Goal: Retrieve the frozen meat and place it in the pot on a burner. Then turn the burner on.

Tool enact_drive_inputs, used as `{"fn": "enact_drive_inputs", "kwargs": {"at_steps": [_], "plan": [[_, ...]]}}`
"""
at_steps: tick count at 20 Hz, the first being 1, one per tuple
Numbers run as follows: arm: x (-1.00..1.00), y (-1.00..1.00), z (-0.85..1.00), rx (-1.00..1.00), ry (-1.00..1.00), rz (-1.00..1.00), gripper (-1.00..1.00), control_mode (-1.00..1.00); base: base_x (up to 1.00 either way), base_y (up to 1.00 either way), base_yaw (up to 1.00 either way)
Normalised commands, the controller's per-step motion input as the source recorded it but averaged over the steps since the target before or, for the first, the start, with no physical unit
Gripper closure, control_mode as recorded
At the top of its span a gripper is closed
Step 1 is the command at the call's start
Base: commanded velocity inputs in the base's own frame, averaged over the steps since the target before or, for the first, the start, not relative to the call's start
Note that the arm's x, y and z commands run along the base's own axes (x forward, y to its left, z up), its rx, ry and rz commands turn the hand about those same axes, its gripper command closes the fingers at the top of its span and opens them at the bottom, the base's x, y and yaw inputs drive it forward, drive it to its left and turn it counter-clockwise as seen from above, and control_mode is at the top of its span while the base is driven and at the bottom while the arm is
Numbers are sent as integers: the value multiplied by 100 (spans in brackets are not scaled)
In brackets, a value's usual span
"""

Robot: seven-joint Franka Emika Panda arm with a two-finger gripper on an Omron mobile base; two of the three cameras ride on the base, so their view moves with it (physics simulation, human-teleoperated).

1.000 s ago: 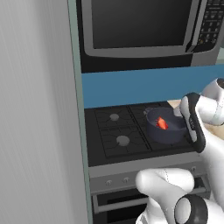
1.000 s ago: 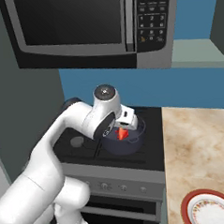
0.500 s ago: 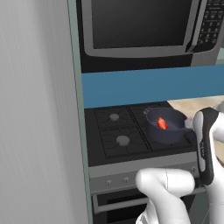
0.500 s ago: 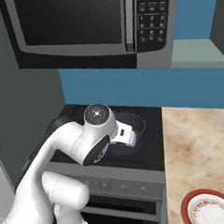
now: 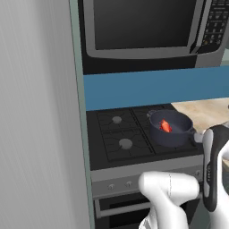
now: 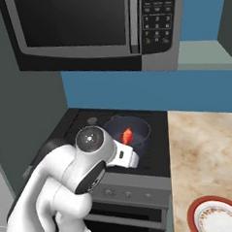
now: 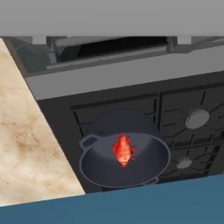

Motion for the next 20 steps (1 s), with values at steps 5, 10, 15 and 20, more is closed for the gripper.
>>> {"fn": "enact_drive_inputs", "kwargs": {"at_steps": [5,10,15,20], "plan": [[-15,0,-2,-1,1,-3,-100,-100,0,0,0],[0,0,0,0,0,0,-100,-100,0,0,0],[-3,0,0,0,0,0,-100,-100,0,0,0],[-8,0,0,0,-1,-1,-100,-100,0,0,0]]}}
